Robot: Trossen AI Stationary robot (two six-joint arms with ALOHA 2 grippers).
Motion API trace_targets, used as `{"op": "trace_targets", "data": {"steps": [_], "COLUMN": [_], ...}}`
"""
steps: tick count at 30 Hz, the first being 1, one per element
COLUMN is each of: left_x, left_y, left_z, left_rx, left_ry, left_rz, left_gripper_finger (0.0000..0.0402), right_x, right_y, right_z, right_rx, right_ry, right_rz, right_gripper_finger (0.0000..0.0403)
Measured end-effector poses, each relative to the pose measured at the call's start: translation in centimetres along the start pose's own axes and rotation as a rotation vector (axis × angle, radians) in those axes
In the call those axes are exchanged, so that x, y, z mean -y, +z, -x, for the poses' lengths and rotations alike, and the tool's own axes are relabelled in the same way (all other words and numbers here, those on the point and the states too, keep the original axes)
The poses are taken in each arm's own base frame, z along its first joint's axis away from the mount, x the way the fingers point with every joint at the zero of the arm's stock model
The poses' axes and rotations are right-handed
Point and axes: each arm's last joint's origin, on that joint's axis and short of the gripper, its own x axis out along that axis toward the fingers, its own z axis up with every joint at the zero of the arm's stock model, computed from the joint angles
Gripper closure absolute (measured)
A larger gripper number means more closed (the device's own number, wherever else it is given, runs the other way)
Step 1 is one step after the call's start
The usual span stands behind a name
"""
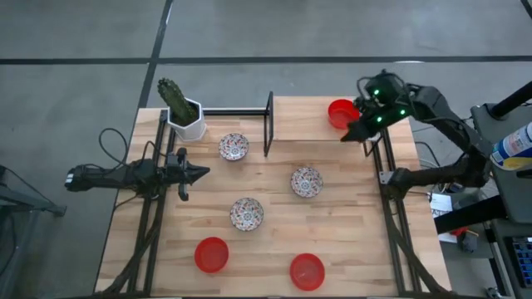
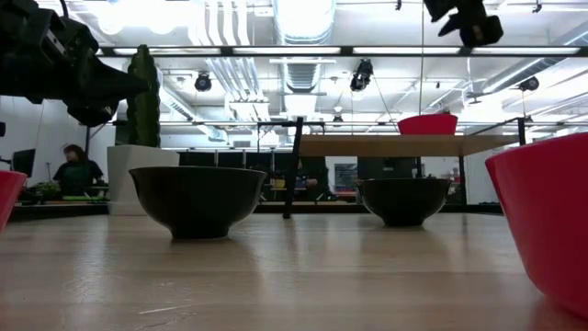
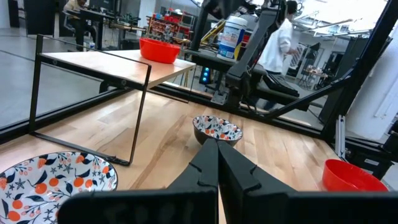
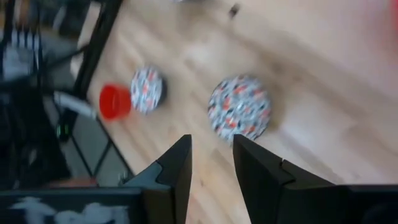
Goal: Pick & Place Mini bowls
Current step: Stack the red bowl on top of the other red bowl on the shelf
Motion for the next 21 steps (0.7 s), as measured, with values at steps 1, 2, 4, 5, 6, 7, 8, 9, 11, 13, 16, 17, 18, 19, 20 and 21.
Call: {"op": "trace_targets", "data": {"steps": [1, 2, 4, 5, 6, 7, 8, 9, 11, 13, 16, 17, 18, 19, 20, 21], "left_x": [0.0, 0.0, 0.0, 0.0, 0.0, 0.0, 0.0, 0.0, 0.0, 0.0, 0.0, 0.0, 0.0, 0.0, 0.0, 0.0], "left_y": [0.0, 0.0, 0.0, 0.0, 0.0, 0.0, 0.0, 0.0, 0.0, 0.0, 0.0, 0.0, 0.0, 0.0, 0.0, 0.0], "left_z": [0.0, 0.0, 0.0, 0.0, 0.0, 0.0, 0.0, 0.0, 0.0, 0.0, 0.0, 0.0, 0.0, 0.0, 0.0, 0.0], "left_rx": [0.000, 0.000, 0.000, 0.000, 0.000, 0.000, 0.000, 0.000, 0.000, 0.000, 0.000, 0.000, 0.000, 0.000, 0.000, 0.000], "left_ry": [0.000, 0.000, 0.001, 0.000, 0.000, 0.000, 0.000, 0.000, 0.000, 0.000, 0.000, 0.000, 0.001, 0.000, 0.000, 0.000], "left_rz": [0.000, 0.000, 0.000, 0.000, 0.000, 0.000, 0.000, 0.000, 0.000, 0.000, 0.000, 0.000, 0.000, 0.000, 0.000, 0.000], "left_gripper_finger": [0.0401, 0.0401, 0.0401, 0.0401, 0.0401, 0.0401, 0.0401, 0.0401, 0.0401, 0.0401, 0.0401, 0.0401, 0.0401, 0.0401, 0.0401, 0.0401], "right_x": [-0.5, -1.0, -1.9, -2.3, -2.8, -3.3, -3.8, -4.4, -5.3, -6.1, -7.1, -7.4, -7.7, -7.9, -8.2, -8.4], "right_y": [-0.2, -0.4, -0.8, -1.0, -1.2, -1.4, -1.5, -1.7, -2.1, -2.5, -3.2, -3.5, -3.8, -4.1, -4.5, -4.9], "right_z": [-0.5, -1.0, -2.0, -2.6, -3.2, -3.8, -4.4, -5.1, -6.4, -7.8, -10.0, -10.7, -11.4, -12.0, -12.8, -13.5], "right_rx": [-0.029, -0.060, -0.116, -0.144, -0.171, -0.193, -0.213, -0.237, -0.279, -0.321, -0.390, -0.413, -0.437, -0.460, -0.484, -0.509], "right_ry": [0.007, 0.013, 0.020, 0.024, 0.026, 0.032, 0.037, 0.042, 0.050, 0.051, 0.032, 0.024, 0.015, 0.007, 0.000, -0.006], "right_rz": [0.026, 0.051, 0.092, 0.108, 0.119, 0.129, 0.139, 0.160, 0.200, 0.232, 0.249, 0.254, 0.263, 0.275, 0.296, 0.321], "right_gripper_finger": [0.0291, 0.0291, 0.0291, 0.0291, 0.0291, 0.0291, 0.0291, 0.0291, 0.0291, 0.0291, 0.0291, 0.0291, 0.0291, 0.0291, 0.0291, 0.0291]}}
